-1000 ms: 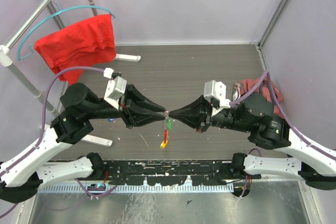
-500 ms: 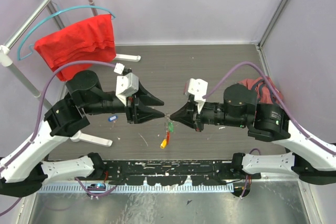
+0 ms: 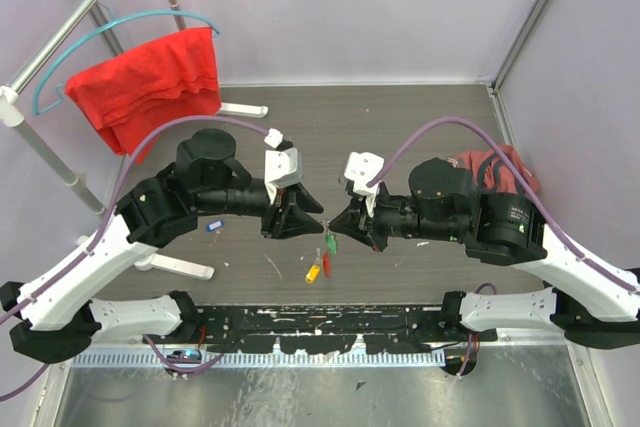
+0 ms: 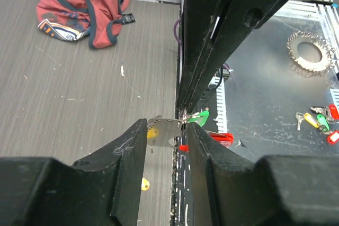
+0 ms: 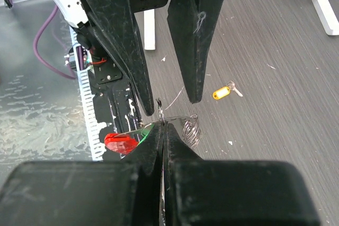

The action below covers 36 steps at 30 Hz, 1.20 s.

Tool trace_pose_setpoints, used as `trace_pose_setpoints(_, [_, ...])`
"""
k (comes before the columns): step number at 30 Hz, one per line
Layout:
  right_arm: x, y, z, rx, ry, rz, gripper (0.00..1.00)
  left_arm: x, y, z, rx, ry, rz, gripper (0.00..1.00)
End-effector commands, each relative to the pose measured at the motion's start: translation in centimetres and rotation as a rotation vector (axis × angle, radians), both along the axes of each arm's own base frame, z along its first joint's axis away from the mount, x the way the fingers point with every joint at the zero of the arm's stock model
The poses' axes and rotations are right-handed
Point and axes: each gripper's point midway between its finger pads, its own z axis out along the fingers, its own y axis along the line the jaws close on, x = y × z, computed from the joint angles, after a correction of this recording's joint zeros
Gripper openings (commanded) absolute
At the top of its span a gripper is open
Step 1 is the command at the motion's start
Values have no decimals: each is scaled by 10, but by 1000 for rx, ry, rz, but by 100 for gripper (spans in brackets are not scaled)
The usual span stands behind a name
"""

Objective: Put the keys on the keyring

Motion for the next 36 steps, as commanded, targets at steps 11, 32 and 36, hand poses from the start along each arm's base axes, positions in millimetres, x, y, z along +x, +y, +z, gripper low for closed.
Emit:
trace_pose_setpoints(11, [2, 1, 18, 46, -24, -9, 1, -10, 0, 14, -15, -37, -38, 35])
trace_pose_setpoints(32, [-1, 2, 21, 72, -18, -1, 1, -14, -7, 10, -10, -35, -65, 0])
trace_pose_setpoints(36, [1, -1, 28, 109, -26, -21, 1, -15, -6, 16, -34, -39, -59, 0])
